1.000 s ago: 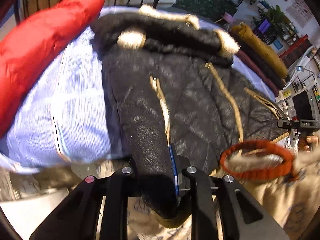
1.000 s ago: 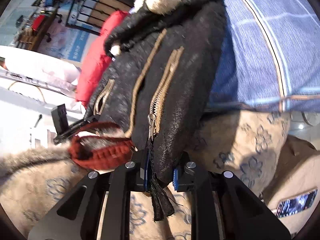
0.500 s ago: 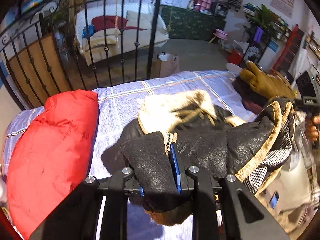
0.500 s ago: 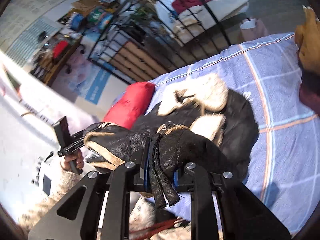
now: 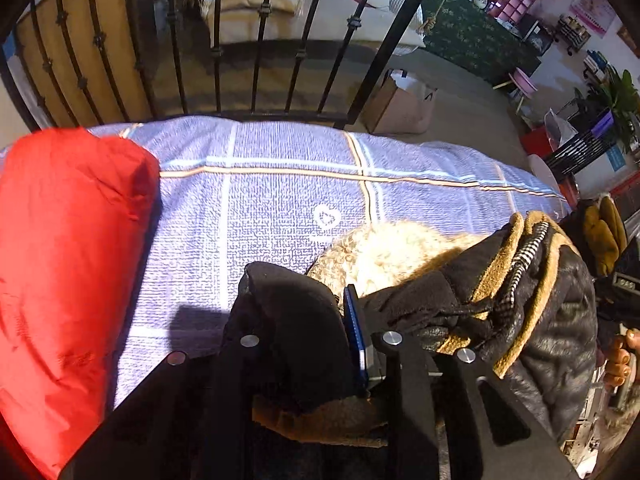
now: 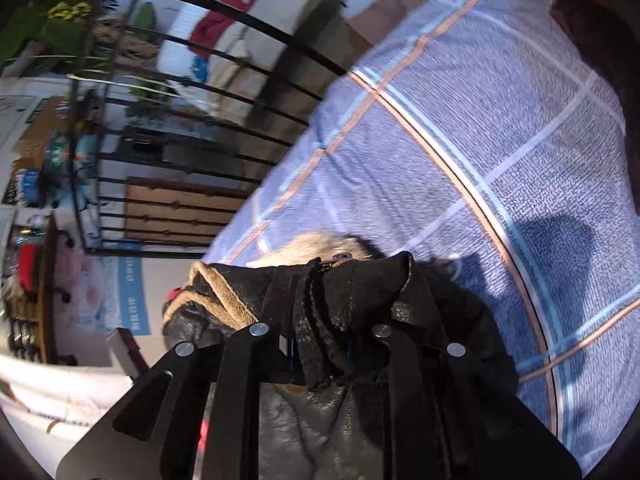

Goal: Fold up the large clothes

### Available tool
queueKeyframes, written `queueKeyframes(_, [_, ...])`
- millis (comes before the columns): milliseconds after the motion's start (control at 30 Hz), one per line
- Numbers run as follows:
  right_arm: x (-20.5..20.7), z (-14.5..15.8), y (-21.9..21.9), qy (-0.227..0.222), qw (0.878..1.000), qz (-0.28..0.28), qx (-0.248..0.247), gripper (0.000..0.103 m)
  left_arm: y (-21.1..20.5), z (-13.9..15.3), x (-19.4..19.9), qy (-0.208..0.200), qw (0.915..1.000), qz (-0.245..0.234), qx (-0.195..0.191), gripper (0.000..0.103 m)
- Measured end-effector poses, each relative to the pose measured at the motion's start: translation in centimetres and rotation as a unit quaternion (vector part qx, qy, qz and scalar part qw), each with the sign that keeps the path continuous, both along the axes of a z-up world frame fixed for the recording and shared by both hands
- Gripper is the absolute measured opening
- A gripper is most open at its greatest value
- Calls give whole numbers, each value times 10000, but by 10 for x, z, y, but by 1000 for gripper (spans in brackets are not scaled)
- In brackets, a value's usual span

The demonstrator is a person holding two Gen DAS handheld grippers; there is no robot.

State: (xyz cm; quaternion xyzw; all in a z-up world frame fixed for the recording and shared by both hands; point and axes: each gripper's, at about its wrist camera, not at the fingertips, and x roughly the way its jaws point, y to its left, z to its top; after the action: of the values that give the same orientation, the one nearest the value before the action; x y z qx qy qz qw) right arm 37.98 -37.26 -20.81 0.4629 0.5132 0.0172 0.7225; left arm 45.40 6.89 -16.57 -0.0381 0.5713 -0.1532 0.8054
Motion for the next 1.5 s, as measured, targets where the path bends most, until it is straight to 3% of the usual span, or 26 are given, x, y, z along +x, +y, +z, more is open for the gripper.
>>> queueKeyframes(133, [-10,-54,-10,170,9914,-593,1152,20,19,-5,4,184,9976,141,-656,27])
queueKeyframes(267, [-23,-56,-28,126,9675,-1031,2303,31,42,26,2,177,9889,305,-1444,33])
queueKeyframes(300, [-26,-51,-33,-25,9591,-1138,2591,43,51,35,0,184,9826,389,-1809,37])
queueKeyframes(333, [-29,-41,-39,-253,9524,-1257,2766,65,62,43,-1,233,9730,495,-2242,39])
queueKeyframes(400, [-34,-17,-51,-479,9538,-1391,2618,89,81,52,-2,518,9526,711,-2911,45])
queueKeyframes(500, [-33,21,-60,-554,9737,-1083,1924,91,96,54,-4,802,9392,862,-3225,52])
queueKeyframes(600, [-38,58,-50,-801,9891,-627,1065,91,112,41,-3,1360,9126,1487,-3556,56])
queueKeyframes(633, [-42,78,-35,-973,9934,-260,541,91,115,43,-4,1443,9105,1554,-3551,56])
queueKeyframes(667, [-51,93,-22,-1162,9932,42,107,91,116,48,-2,1399,9160,1530,-3434,56])
queueKeyframes(700, [-59,108,-2,-1376,9888,404,-424,91,116,59,-1,1201,9301,1456,-3152,56])
queueKeyframes(733, [-70,121,23,-1546,9790,796,-1060,91,118,75,0,788,9509,1420,-2634,58])
queueKeyframes(767, [-76,131,44,-1639,9689,1041,-1535,91,118,101,-1,159,9734,1371,-1831,70])
queueKeyframes(800, [-87,139,69,-1799,9520,1361,-2069,91,119,121,-4,-356,9821,1340,-1277,84])
queueKeyframes(833, [-99,142,92,-1970,9349,1694,-2417,91,122,139,-11,-744,9834,1409,-868,86])
queueKeyframes(900, [-112,139,128,-2134,9140,2087,-2747,91,116,160,-30,-1100,9835,1325,-559,86])
queueKeyframes(967, [-121,129,156,-2018,9082,2153,-2970,91,91,166,-57,-1334,9877,786,-234,86])
queueKeyframes(1033, [-133,122,179,-2138,8980,2285,-3095,91,55,157,-99,-1722,9843,324,231,90])
queueKeyframes(1100, [-140,117,195,-2214,8794,2184,-3604,91,21,135,-137,-2098,9763,-12,533,93])
queueKeyframes(1167, [-136,108,211,-2254,8651,2197,-3906,91,-14,104,-163,-2245,9721,-244,634,93])
queueKeyframes(1300, [-116,89,208,-1936,8742,1968,-3996,91,-65,61,-155,-2074,9756,-327,641,93])
queueKeyframes(1367, [-100,75,196,-1730,8841,1839,-3931,91,-79,46,-134,-2156,9705,-206,1060,93])
queueKeyframes(1400, [-87,62,189,-1525,8919,1904,-3808,91,-83,36,-119,-2111,9681,-93,1348,99])
queueKeyframes(1467, [-68,41,171,-1252,9112,1864,-3454,91,-77,6,-86,-1551,9808,58,1182,99])
queueKeyframes(1500, [-65,36,165,-1285,9113,1830,-3458,92,-70,-12,-71,-1272,9861,141,1058,99])
